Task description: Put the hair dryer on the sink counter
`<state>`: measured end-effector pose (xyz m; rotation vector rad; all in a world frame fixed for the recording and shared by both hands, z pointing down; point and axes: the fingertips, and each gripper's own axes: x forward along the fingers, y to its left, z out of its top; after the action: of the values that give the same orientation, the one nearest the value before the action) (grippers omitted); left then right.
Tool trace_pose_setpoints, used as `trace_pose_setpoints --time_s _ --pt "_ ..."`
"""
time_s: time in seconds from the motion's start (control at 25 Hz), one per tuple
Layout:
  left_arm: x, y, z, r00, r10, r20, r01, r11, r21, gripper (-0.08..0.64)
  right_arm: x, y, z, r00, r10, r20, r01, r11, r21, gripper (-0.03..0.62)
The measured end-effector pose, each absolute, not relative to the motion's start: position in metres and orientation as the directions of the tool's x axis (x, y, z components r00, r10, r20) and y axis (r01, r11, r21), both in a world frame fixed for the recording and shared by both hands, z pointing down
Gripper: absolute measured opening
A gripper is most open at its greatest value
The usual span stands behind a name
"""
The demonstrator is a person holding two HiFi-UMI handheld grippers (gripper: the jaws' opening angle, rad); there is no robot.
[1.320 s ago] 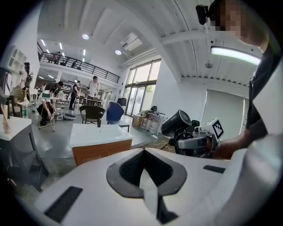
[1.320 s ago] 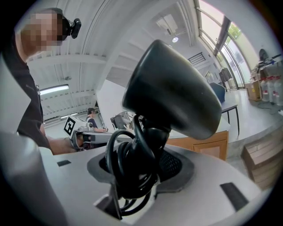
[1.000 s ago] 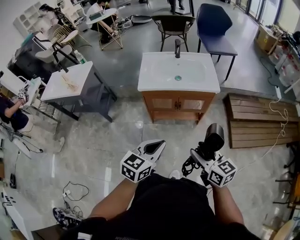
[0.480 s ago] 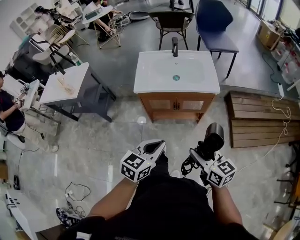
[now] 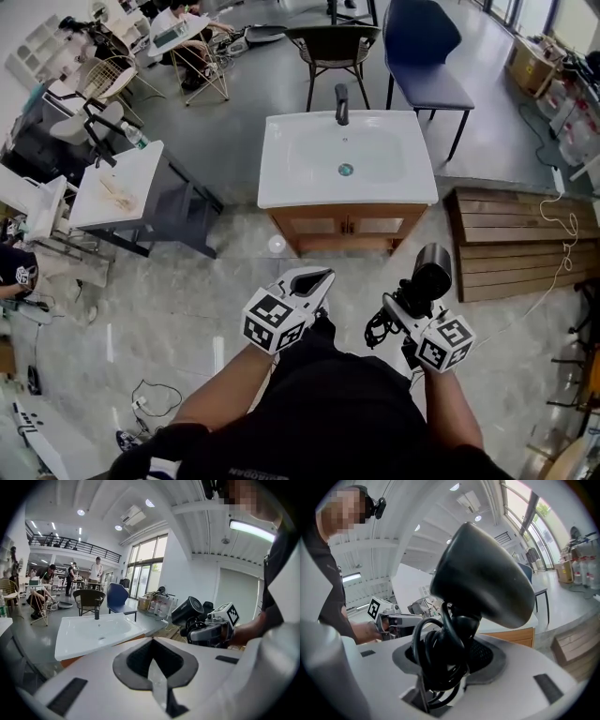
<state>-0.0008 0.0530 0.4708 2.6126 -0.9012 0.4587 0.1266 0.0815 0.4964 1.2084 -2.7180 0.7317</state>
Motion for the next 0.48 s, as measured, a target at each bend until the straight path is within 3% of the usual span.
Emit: trace_pose_setpoints --time_s 0.48 --pt "-0.029 -0.07 0.477 0.766 -0.503 0.401 -0.618 -0.747 0.245 0.0 0.103 -0.036 0.497 -0.654 -0.692 0.306 -0.75 0.54 -0.382 0.209"
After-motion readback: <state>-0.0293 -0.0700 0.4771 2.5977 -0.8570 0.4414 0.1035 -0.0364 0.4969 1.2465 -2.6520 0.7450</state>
